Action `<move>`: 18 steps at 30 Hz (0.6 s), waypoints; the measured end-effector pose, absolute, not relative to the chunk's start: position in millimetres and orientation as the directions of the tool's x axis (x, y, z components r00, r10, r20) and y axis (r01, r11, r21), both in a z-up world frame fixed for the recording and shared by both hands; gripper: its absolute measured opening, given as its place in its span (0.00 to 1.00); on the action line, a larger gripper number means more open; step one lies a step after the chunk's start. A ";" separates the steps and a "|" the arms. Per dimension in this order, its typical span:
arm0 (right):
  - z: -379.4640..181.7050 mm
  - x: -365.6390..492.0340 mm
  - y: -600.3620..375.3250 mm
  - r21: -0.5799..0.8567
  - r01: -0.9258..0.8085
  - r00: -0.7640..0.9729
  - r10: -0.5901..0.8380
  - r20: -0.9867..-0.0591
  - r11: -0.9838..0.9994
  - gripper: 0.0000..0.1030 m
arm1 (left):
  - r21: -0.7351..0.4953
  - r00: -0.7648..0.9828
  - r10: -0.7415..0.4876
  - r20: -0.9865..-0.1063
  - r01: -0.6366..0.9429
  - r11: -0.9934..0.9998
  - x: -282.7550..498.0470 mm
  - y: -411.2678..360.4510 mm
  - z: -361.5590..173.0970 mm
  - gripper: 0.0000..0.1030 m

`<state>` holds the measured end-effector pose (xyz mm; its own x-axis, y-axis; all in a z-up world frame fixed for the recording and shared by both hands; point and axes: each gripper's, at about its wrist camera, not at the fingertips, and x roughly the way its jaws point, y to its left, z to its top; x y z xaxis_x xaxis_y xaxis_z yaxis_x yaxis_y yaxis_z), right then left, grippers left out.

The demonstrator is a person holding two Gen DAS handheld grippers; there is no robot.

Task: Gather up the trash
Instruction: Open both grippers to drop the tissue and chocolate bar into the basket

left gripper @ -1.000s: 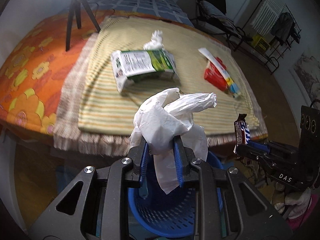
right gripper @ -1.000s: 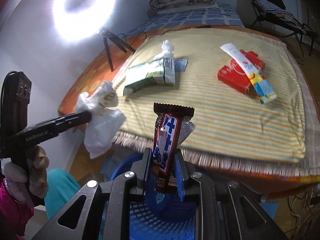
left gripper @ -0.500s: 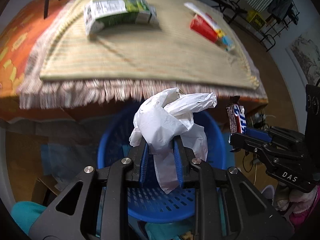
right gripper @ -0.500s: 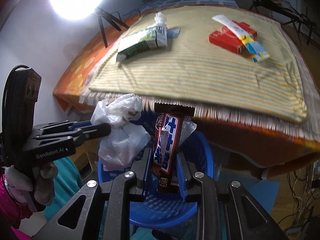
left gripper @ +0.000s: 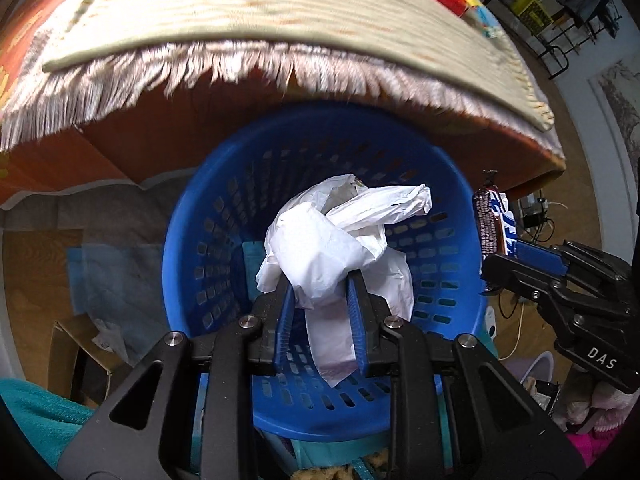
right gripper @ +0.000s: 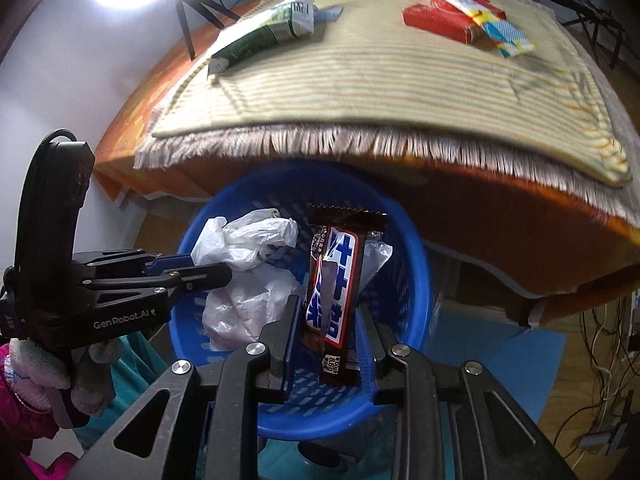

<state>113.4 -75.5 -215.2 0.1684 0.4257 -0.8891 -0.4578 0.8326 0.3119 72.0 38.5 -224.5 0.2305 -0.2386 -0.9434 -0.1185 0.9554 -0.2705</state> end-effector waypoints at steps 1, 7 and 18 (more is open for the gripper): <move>-217.2 113.2 -75.2 0.312 -0.457 0.165 0.424 -0.890 0.833 0.29 | -0.269 0.228 -0.237 -0.944 -0.122 0.955 71.6 39.0 -226.4 0.23; -224.5 115.1 -71.7 0.311 -0.453 0.150 0.415 -0.897 0.836 0.32 | -0.261 0.209 -0.229 -0.951 -0.140 0.955 73.0 43.2 -233.2 0.29; -227.3 120.0 -64.7 0.286 -0.440 0.158 0.387 -0.908 0.851 0.71 | -0.263 0.216 -0.227 -0.949 -0.152 0.953 73.3 51.3 -234.2 0.56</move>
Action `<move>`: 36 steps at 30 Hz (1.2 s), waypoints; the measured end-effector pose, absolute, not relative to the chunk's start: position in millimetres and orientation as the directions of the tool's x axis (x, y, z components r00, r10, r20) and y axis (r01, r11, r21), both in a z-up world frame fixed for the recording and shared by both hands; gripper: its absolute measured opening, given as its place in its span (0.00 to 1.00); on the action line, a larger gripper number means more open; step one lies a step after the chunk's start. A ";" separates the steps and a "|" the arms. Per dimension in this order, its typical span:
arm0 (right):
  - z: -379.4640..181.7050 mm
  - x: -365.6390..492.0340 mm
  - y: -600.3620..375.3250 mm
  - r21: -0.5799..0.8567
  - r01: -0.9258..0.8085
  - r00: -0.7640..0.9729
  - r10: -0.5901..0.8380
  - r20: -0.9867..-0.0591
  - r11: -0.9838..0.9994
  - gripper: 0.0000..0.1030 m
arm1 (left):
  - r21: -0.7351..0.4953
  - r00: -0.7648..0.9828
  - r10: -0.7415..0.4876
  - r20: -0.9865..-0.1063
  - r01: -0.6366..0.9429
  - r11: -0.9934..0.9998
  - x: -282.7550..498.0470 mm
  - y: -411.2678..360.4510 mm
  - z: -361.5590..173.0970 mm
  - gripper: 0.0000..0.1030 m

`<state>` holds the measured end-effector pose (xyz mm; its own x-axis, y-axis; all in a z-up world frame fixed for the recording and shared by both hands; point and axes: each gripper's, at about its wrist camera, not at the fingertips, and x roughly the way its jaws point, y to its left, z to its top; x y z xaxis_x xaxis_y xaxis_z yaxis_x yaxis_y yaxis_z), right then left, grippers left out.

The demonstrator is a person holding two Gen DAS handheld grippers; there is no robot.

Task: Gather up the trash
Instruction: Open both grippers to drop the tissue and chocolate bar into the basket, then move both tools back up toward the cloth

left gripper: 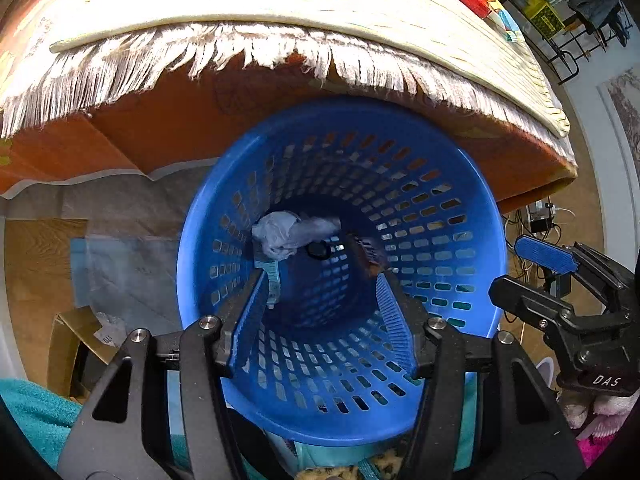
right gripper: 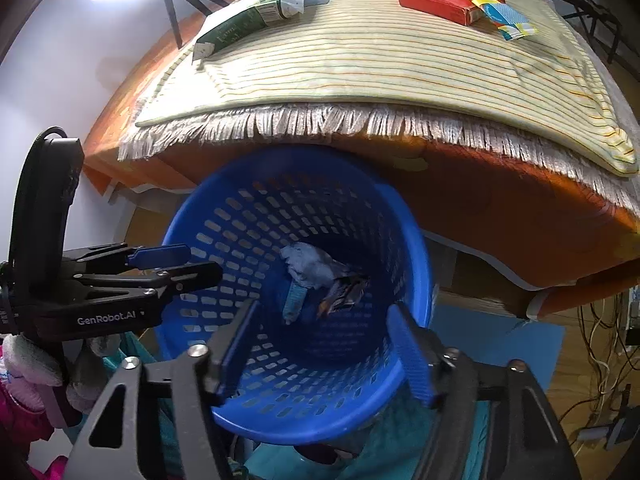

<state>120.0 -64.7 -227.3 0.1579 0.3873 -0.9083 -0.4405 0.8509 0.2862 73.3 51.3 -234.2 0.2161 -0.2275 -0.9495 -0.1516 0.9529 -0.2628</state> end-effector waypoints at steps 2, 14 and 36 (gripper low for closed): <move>-226.8 121.0 -65.5 0.288 -0.434 0.158 0.387 -0.908 0.854 0.76 | -0.263 0.216 -0.227 -0.949 -0.150 0.953 73.5 51.5 -234.1 0.56; -218.3 131.0 -76.5 0.277 -0.416 0.189 0.381 -0.905 0.866 0.83 | -0.244 0.252 -0.211 -0.945 -0.110 0.963 89.9 53.7 -216.0 0.65; -165.1 186.5 -97.7 0.186 -0.413 0.425 0.369 -0.826 0.892 0.95 | -0.178 0.480 -0.135 -0.867 -0.045 0.983 199.8 119.0 -117.2 0.77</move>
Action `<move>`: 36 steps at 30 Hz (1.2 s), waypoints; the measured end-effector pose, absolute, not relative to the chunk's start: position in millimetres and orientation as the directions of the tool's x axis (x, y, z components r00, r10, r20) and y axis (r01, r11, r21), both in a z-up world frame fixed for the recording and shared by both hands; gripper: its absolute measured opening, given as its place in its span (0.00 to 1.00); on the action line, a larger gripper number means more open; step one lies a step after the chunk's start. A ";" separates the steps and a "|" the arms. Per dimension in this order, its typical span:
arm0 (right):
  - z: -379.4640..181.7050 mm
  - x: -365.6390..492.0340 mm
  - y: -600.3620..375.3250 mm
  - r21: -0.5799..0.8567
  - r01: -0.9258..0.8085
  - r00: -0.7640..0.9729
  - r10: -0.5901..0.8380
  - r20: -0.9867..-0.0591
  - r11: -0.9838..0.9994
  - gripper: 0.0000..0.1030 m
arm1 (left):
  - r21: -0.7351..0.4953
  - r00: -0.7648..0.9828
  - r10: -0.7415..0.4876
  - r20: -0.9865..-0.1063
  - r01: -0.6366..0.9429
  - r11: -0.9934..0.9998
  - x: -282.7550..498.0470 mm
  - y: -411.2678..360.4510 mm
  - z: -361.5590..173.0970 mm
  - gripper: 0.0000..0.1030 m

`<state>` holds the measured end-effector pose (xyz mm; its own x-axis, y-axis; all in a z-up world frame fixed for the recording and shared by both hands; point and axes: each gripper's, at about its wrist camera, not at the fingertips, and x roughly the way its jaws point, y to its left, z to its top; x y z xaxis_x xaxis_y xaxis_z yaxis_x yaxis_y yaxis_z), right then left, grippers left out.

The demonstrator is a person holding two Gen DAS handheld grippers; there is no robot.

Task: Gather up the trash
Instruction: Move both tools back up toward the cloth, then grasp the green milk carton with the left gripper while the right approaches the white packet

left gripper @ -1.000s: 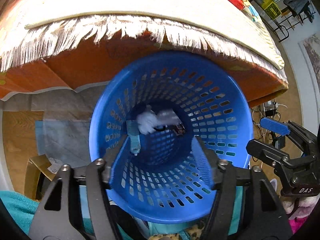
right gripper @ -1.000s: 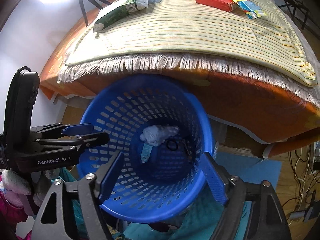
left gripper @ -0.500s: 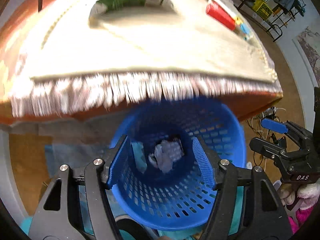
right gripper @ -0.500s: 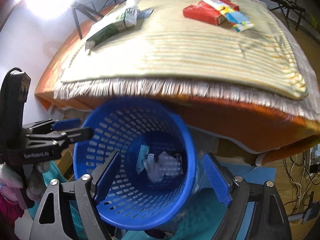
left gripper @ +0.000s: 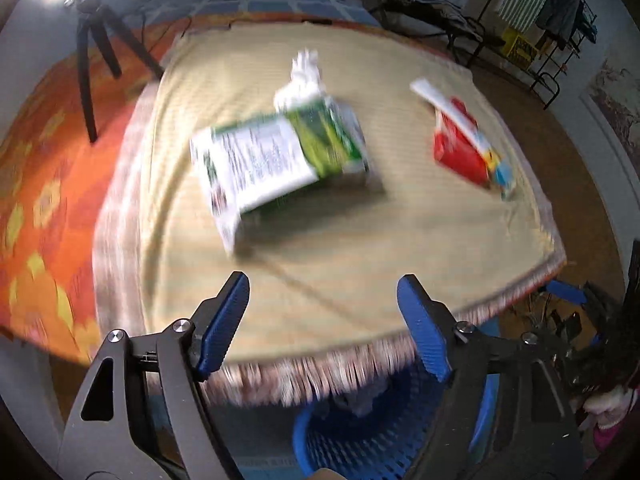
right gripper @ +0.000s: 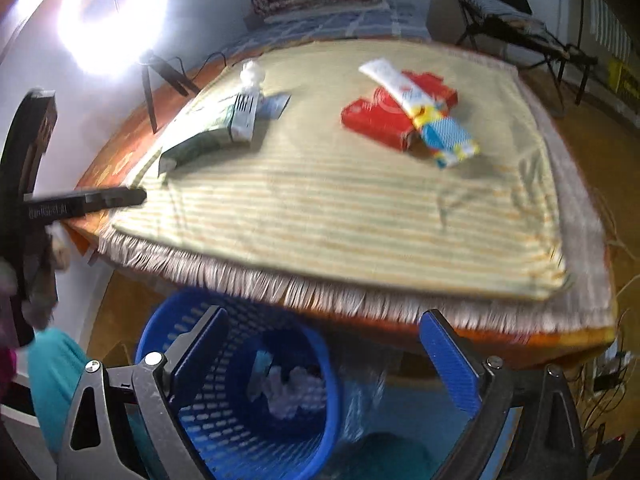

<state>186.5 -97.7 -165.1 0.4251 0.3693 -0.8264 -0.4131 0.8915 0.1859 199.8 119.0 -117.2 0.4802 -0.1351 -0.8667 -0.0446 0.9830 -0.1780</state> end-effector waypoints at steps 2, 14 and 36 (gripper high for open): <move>-162.2 193.1 -99.3 0.178 -0.412 0.436 0.365 -0.822 0.894 0.95 | -0.166 0.494 -0.125 -0.860 -0.041 0.985 218.6 123.2 -110.5 0.77; -133.0 257.2 -98.7 0.153 -0.406 0.479 0.352 -0.804 0.901 0.95 | -0.213 0.473 -0.149 -0.868 -0.085 0.973 313.0 161.9 -114.7 0.77; -146.1 349.9 -100.9 0.209 -0.381 0.414 0.369 -0.832 0.901 0.94 | -0.232 0.342 -0.226 -0.912 0.025 0.972 311.5 128.0 -148.9 0.78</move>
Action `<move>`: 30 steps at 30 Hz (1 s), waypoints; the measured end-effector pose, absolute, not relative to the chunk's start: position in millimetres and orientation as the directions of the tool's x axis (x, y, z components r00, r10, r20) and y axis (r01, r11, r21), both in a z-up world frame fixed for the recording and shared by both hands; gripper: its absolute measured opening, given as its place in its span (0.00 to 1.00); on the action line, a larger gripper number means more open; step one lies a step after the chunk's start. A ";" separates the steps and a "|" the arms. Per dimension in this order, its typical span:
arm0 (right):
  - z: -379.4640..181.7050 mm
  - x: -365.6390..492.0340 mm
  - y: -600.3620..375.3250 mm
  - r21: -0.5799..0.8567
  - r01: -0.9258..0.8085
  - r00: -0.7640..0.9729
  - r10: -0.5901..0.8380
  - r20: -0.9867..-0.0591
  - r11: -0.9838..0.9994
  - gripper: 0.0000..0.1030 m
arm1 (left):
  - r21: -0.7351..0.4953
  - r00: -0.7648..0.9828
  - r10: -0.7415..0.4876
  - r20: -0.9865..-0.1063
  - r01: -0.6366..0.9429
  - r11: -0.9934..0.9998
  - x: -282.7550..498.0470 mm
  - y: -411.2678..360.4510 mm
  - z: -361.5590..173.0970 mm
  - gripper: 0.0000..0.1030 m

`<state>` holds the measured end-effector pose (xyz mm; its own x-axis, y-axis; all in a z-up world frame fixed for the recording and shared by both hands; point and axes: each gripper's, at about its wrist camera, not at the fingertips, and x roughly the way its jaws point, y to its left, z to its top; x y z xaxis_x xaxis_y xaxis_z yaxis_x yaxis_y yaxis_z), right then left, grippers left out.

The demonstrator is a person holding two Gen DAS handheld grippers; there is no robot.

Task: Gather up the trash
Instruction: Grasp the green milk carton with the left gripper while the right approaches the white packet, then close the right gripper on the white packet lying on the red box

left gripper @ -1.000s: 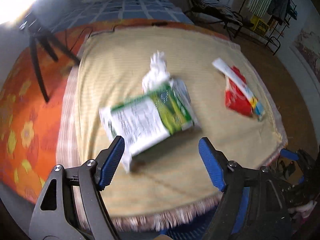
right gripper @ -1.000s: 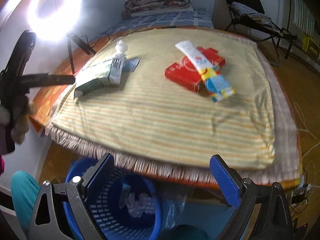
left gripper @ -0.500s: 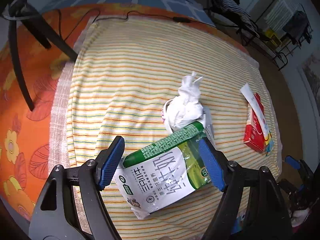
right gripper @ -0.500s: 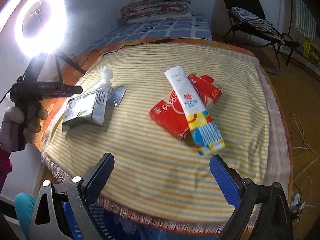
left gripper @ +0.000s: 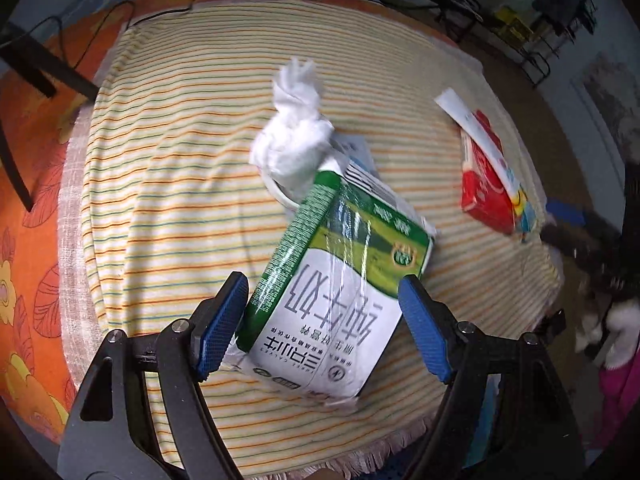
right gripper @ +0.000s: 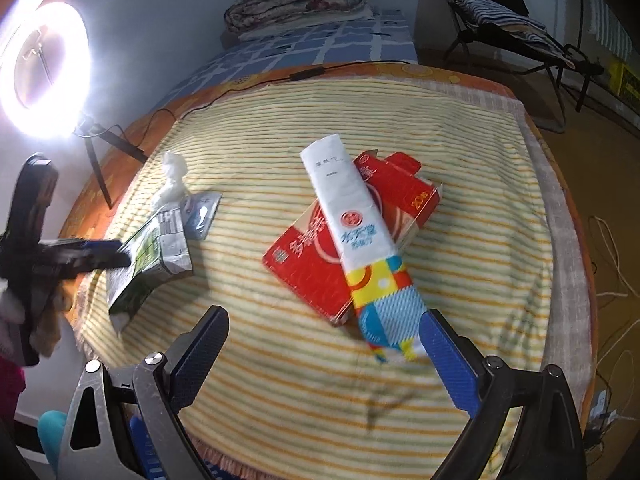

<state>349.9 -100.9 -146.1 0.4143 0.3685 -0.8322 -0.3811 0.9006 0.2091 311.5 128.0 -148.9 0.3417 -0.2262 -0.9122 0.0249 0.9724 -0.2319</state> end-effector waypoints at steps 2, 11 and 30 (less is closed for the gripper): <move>-147.2 359.8 -99.7 0.201 -0.380 0.412 0.360 -0.837 0.903 0.92 | -0.204 0.330 -0.208 -0.921 0.045 0.978 311.9 118.7 -150.4 0.79; -150.0 399.3 -90.1 0.159 -0.372 0.406 0.314 -0.858 0.914 0.85 | -0.006 0.299 -0.040 -0.953 0.113 0.994 323.8 76.3 -161.8 0.87; -165.4 417.4 -83.8 0.152 -0.338 0.363 0.278 -0.889 0.929 0.40 | -0.031 0.361 -0.060 -0.931 0.086 0.996 315.0 84.6 -167.4 0.84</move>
<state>417.4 -83.8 -165.4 0.3633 0.2778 -0.8893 -0.3382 0.9287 0.1520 315.0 84.6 -167.4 0.3614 -0.0596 -0.9305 0.0856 0.9959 -0.0305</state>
